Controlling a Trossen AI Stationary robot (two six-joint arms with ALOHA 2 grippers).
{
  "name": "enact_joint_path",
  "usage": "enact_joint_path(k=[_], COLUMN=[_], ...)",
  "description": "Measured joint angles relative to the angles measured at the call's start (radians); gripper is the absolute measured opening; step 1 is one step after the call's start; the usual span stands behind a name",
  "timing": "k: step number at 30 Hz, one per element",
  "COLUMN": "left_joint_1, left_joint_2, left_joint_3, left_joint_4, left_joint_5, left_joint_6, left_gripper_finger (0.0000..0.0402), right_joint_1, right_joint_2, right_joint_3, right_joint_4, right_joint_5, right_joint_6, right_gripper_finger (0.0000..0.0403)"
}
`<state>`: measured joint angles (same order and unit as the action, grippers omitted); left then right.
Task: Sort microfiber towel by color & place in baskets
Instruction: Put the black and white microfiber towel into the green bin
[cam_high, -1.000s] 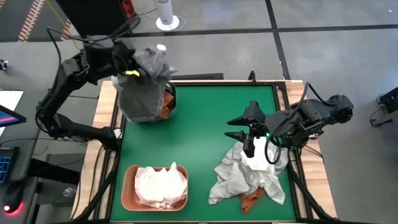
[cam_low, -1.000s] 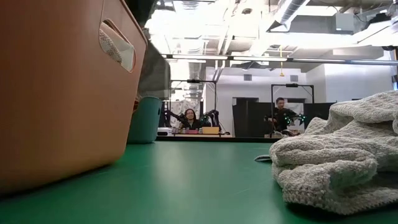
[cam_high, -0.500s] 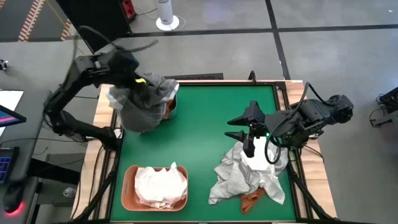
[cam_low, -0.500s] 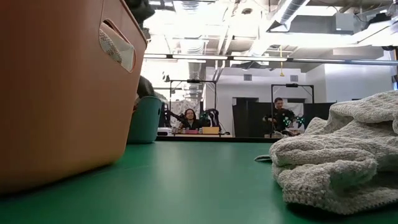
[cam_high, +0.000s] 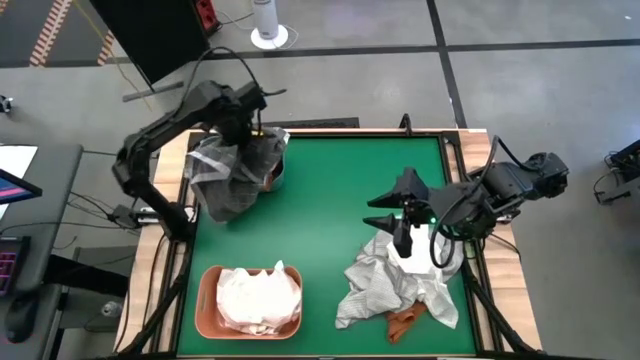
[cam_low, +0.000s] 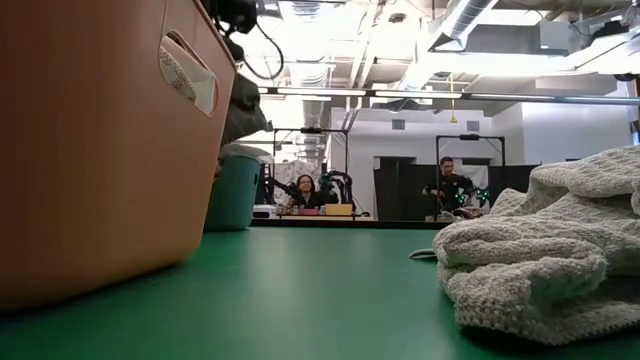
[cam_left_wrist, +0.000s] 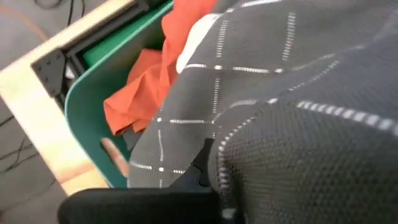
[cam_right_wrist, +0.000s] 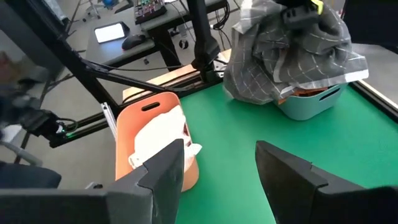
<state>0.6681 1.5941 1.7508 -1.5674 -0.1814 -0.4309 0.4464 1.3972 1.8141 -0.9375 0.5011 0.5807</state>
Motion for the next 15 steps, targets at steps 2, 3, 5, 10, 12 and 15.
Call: enact_joint_path(k=[2,3,5,10,12,15], left_joint_1=[0.022,0.032,0.051,0.088,0.095,0.096], left_joint_2=[0.022,0.030,0.043,0.043,0.043,0.043], left_joint_3=[-0.018,-0.029,-0.054,-0.169,-0.220,-0.303], left_joint_4=[-0.005,-0.003,-0.001,0.063,0.115,0.224], left_joint_5=[-0.007,-0.017,-0.033,-0.032,-0.026,0.021], left_joint_6=[0.017,0.025,0.039,0.030,0.018,0.013], left_gripper_finger=[0.0000,0.0000,0.0000,0.0007,0.0013,0.0018], right_joint_1=[0.006,0.007,0.010,0.025,0.025,0.025], right_joint_2=[0.000,0.000,0.000,0.000,0.000,0.000], right_joint_3=[0.000,0.000,0.000,0.000,0.000,0.000], right_joint_4=[0.000,0.000,0.000,-0.001,-0.001,-0.004], right_joint_5=[0.000,0.000,0.010,0.076,0.090,0.105], right_joint_6=[0.006,0.007,0.007,0.006,0.006,0.006], right_gripper_finger=[0.0223,0.0223,0.0223,0.0223,0.0223,0.0223])
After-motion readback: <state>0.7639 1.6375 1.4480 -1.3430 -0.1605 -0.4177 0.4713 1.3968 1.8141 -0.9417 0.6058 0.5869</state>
